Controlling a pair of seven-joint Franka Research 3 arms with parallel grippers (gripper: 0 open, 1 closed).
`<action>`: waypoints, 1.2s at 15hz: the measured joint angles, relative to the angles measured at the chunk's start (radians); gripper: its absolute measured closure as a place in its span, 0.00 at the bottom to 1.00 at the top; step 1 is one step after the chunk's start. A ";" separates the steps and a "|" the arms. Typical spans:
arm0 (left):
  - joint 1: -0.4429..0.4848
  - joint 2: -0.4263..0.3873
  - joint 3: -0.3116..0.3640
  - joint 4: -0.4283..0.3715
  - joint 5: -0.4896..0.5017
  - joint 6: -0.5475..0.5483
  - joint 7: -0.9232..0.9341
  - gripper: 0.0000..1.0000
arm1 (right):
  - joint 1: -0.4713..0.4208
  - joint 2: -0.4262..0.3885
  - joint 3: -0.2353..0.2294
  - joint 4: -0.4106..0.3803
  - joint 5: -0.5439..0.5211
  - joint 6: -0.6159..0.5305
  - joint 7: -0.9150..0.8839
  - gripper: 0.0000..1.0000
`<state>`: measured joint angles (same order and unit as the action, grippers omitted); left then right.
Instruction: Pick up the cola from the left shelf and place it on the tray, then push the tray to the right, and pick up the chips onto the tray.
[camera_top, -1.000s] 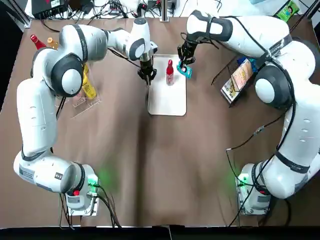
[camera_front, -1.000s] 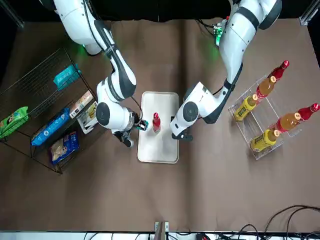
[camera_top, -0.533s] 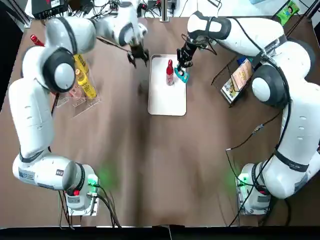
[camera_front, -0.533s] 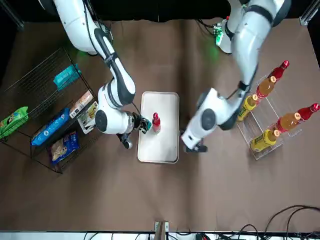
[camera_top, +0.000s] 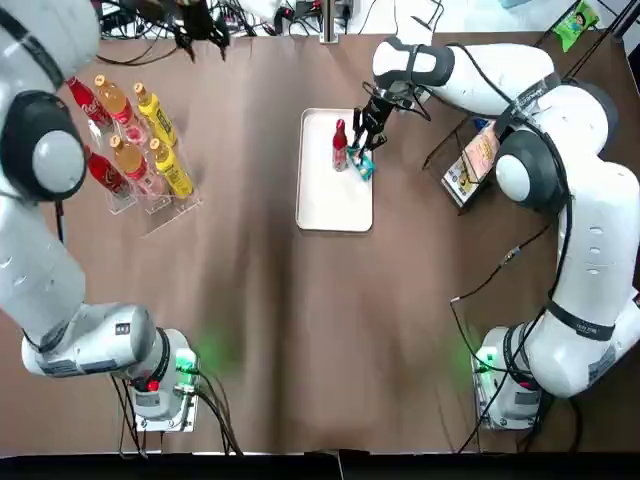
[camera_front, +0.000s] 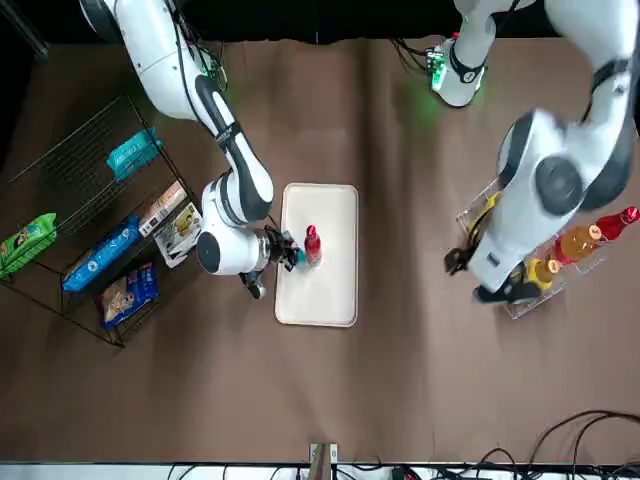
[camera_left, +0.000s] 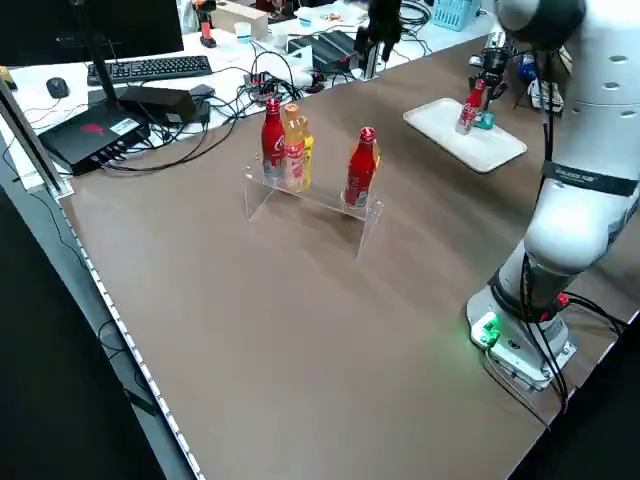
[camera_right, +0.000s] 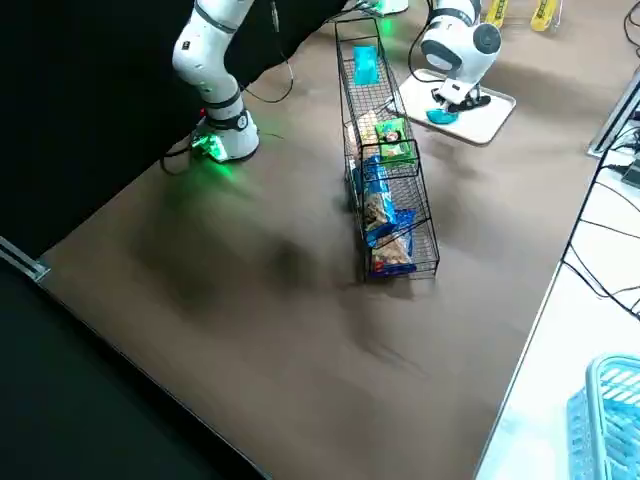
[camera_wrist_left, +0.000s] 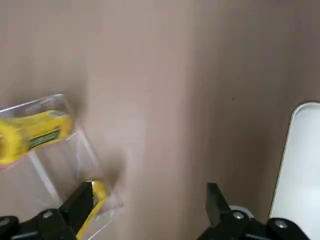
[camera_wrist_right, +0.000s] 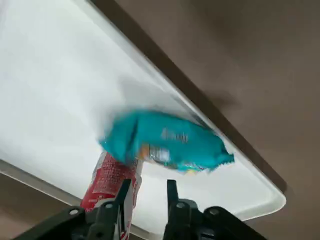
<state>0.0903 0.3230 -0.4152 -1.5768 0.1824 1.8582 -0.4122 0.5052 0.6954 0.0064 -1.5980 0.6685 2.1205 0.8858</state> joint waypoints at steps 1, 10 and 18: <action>0.016 -0.041 -0.008 0.000 0.000 -0.042 0.019 0.00 | 0.000 0.000 -0.001 0.001 0.000 0.000 0.000 0.65; 0.065 -0.241 -0.006 0.038 -0.032 -0.212 0.121 0.00 | -0.067 -0.020 -0.015 0.086 -0.014 -0.008 -0.105 0.32; -0.062 -0.329 0.242 0.024 -0.160 -0.283 0.218 0.00 | -0.217 -0.299 -0.018 0.120 -0.239 -0.244 -0.342 0.32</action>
<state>0.0287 -0.0061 -0.1734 -1.5529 0.0228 1.5756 -0.1943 0.2887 0.3966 -0.0115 -1.4776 0.4293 1.8770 0.5436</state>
